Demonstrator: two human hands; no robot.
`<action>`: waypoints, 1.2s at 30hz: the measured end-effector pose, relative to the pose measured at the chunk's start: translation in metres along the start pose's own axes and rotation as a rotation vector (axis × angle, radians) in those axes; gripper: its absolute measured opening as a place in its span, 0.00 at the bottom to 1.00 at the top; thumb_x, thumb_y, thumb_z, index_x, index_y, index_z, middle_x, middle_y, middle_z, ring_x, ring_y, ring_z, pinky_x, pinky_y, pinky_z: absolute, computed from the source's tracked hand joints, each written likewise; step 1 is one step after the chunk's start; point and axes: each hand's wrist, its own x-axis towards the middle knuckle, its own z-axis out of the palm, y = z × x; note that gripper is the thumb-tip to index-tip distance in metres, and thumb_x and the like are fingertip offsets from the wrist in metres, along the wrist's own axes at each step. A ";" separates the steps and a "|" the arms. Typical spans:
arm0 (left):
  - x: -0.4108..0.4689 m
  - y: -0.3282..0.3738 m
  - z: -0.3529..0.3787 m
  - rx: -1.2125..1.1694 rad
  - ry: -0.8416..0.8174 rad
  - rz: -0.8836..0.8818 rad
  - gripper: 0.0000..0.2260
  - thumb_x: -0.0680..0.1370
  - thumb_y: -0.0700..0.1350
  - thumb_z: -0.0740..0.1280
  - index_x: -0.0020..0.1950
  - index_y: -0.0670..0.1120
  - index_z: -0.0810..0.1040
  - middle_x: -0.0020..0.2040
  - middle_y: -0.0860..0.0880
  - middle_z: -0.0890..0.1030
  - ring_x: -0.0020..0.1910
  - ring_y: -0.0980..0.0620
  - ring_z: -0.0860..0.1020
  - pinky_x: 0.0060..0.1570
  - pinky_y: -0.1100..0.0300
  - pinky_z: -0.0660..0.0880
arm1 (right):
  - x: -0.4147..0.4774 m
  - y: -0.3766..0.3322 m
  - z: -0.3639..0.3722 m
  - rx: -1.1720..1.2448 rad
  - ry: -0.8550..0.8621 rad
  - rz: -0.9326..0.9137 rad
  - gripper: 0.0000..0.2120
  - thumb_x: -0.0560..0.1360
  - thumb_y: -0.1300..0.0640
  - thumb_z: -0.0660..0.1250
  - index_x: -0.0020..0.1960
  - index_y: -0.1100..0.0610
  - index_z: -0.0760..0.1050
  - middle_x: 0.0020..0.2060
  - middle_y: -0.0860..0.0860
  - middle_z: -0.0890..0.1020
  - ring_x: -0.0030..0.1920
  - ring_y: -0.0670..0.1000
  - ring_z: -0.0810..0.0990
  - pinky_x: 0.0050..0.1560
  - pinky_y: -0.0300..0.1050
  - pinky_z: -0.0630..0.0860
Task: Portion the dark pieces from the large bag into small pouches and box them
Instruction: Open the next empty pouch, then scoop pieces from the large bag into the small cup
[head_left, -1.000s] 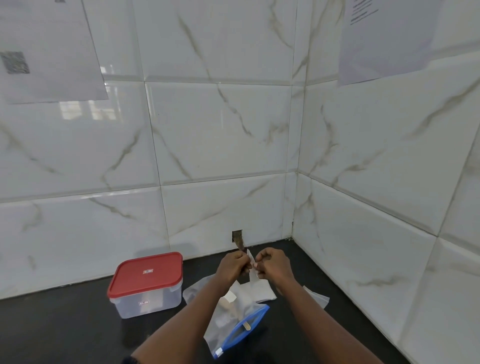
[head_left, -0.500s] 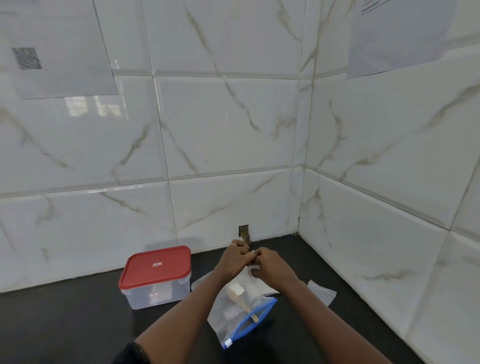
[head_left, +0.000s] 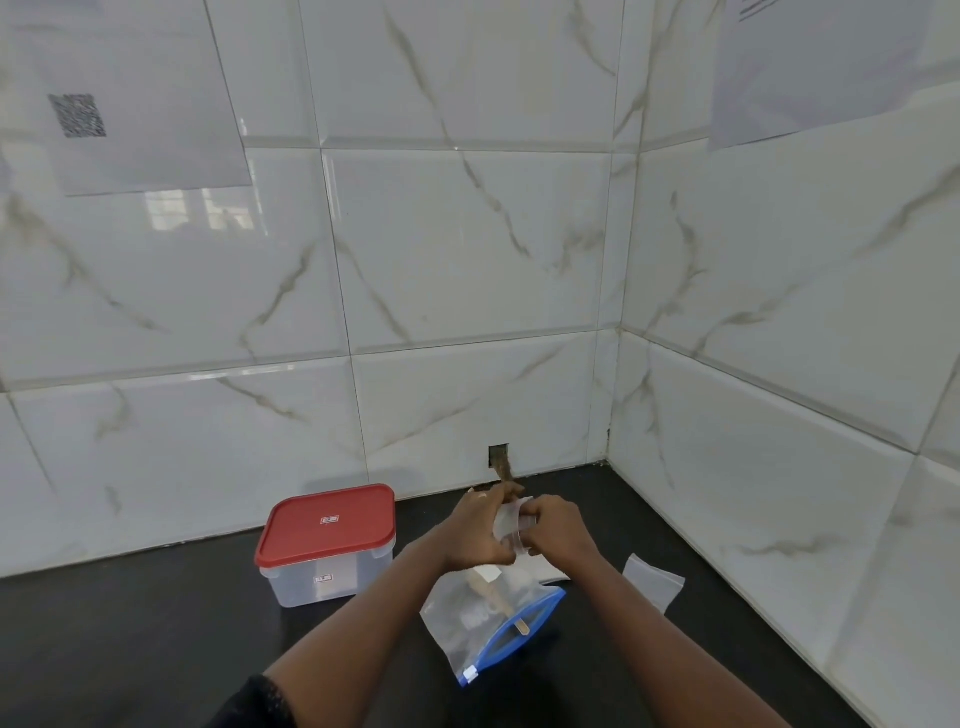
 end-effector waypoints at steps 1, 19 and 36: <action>-0.002 0.000 0.001 0.050 -0.013 0.012 0.37 0.68 0.50 0.73 0.72 0.48 0.60 0.67 0.48 0.69 0.67 0.51 0.65 0.68 0.54 0.63 | -0.001 -0.001 0.001 0.019 -0.010 0.009 0.18 0.72 0.61 0.70 0.62 0.59 0.77 0.57 0.55 0.77 0.48 0.49 0.77 0.44 0.35 0.76; -0.009 -0.021 0.037 0.094 0.121 -0.209 0.30 0.70 0.59 0.71 0.68 0.50 0.66 0.67 0.51 0.72 0.64 0.52 0.70 0.67 0.55 0.65 | -0.017 0.044 0.012 -0.050 -0.008 0.280 0.09 0.76 0.63 0.61 0.38 0.56 0.74 0.40 0.53 0.79 0.38 0.45 0.75 0.44 0.38 0.77; -0.031 -0.022 0.041 0.100 0.251 -0.232 0.28 0.72 0.56 0.70 0.68 0.49 0.66 0.64 0.49 0.75 0.62 0.51 0.73 0.64 0.58 0.68 | -0.043 0.032 0.078 -0.407 -0.050 -0.331 0.05 0.64 0.54 0.72 0.39 0.52 0.83 0.35 0.47 0.83 0.34 0.46 0.81 0.35 0.35 0.76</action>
